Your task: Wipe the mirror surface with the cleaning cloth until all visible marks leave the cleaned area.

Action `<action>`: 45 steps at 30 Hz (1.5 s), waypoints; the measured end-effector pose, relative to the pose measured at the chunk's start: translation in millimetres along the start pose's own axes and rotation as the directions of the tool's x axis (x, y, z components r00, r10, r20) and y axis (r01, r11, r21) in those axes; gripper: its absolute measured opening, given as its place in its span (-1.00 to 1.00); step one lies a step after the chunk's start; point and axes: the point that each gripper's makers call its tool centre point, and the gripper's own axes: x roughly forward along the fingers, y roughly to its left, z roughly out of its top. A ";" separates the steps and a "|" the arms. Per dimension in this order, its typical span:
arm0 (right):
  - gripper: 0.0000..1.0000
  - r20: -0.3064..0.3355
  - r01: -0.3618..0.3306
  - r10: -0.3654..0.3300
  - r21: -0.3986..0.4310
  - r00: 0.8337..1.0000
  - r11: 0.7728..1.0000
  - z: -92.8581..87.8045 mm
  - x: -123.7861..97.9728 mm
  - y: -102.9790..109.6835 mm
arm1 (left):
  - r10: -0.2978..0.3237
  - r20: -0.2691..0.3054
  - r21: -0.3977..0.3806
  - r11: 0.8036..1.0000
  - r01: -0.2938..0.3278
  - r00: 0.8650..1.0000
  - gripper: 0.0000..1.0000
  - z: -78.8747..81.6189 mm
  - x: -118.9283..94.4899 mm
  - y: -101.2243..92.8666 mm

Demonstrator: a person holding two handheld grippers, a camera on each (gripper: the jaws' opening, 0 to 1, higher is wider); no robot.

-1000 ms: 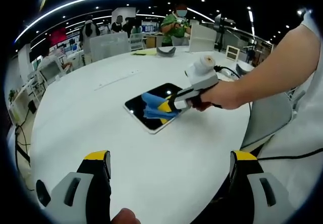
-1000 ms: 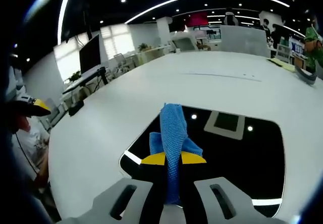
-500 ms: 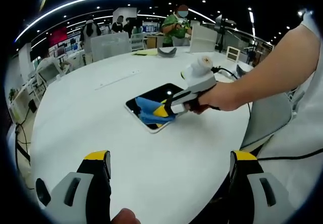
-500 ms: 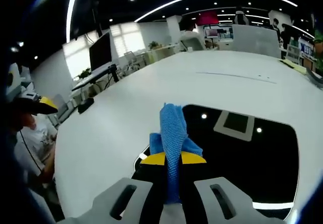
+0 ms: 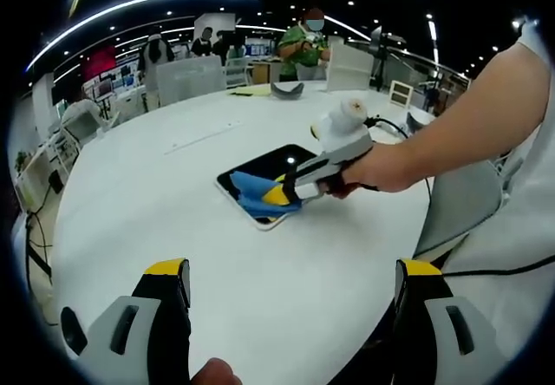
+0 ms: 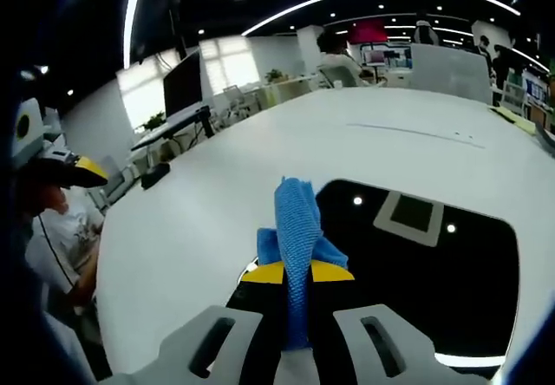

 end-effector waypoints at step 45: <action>-0.93 -0.080 -0.073 0.063 -0.120 0.995 0.990 -8.1 -4.1 15.1 | -0.020 -0.001 0.009 1.000 0.020 1.000 0.98 -5.8 3.5 -4.0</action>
